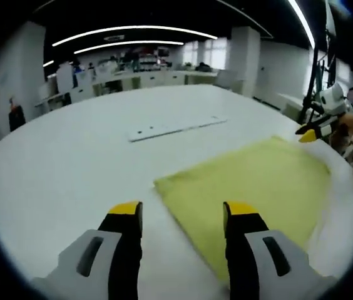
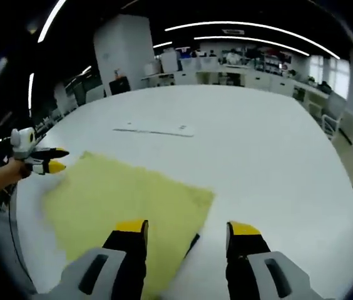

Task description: Fold the garment on the visible template until the final outline fits inside the template.

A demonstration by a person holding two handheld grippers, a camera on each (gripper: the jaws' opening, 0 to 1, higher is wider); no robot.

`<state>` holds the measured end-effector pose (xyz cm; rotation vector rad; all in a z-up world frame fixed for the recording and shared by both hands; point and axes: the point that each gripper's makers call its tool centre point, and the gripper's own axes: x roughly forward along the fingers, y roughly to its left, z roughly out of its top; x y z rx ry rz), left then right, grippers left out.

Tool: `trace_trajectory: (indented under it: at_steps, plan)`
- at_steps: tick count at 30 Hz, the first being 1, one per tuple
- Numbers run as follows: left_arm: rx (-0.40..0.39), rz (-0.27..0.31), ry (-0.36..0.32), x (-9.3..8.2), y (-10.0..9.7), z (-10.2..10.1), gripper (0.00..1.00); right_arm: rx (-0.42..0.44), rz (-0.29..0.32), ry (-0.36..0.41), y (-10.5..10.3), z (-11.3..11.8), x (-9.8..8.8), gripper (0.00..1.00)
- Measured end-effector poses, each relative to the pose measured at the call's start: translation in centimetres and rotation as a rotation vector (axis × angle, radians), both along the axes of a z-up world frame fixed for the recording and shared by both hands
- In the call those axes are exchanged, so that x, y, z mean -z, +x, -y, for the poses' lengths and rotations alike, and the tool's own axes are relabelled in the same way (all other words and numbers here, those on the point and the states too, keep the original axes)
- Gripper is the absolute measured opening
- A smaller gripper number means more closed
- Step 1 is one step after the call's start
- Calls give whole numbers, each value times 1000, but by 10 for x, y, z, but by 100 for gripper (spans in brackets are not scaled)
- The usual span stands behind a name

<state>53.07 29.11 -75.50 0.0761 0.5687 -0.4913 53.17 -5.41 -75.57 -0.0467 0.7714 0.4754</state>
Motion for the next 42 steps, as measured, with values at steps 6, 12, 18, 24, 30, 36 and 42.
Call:
trace_trajectory:
  at_steps: [6, 12, 18, 24, 30, 36, 42]
  plan:
    - [10, -5, -30, -2, -25, -4, 50, -39, -15, 3, -29, -5, -4, 49]
    - [17, -14, -52, -3, -52, -3, 50, -55, -5, -35, -58, -6, -7, 45]
    - [18, -11, -70, -4, -76, -2, 45, -46, 20, -78, -81, -4, -9, 41]
    - [1, -18, -92, 1, -95, -1, 42, -24, 11, -58, -101, -7, -8, 39]
    - [-13, -35, -125, 8, -111, 4, 37, 0, -4, -39, -117, -10, -3, 33]
    - [-32, -58, -131, 21, -119, 5, 32, 58, -48, -54, -134, -9, 11, 22]
    - [-40, -83, -136, 30, -125, 7, 25, 115, -64, -41, -141, -12, 20, 14]
